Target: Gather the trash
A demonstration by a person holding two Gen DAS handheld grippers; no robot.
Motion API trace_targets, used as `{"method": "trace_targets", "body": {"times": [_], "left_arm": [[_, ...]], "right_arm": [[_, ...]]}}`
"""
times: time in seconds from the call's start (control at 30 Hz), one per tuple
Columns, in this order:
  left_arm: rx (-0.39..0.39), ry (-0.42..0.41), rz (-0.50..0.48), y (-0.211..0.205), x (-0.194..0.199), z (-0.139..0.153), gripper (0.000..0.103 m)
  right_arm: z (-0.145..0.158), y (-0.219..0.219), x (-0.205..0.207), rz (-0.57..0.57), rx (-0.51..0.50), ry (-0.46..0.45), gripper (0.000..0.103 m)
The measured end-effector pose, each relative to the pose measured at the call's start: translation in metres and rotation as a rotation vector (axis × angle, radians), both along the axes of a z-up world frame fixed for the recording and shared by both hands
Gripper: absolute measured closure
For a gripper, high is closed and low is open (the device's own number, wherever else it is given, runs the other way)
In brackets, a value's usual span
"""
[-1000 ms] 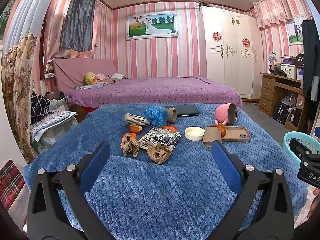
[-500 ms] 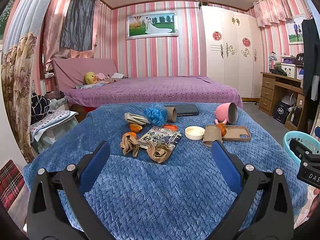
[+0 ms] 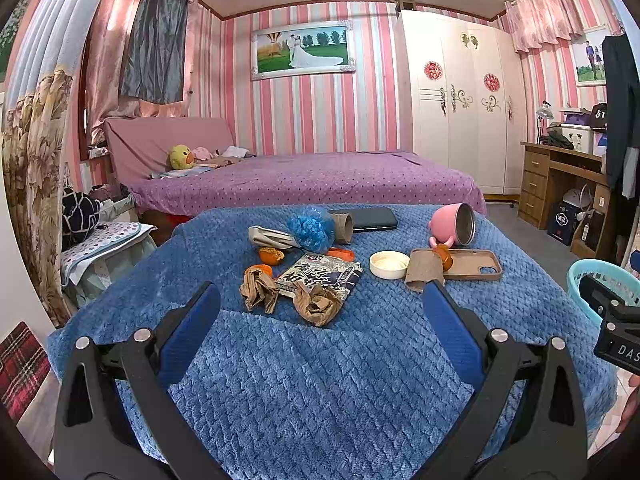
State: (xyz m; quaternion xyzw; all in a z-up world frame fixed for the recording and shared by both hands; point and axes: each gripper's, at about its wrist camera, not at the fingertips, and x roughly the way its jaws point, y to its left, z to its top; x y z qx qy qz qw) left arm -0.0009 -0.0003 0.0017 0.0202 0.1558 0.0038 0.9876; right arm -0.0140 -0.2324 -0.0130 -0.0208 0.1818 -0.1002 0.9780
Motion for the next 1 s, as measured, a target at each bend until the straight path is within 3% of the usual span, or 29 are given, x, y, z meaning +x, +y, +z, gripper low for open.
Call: {"method": "trace_targets", "body": {"times": [1.0], "left_arm": [[0.01,0.004,-0.002,0.0002,-0.0021,-0.0029,0.005]], "right_arm": [[-0.0046,-0.0024,-0.0012,-0.005,0.0,0.003,0.004]]}}
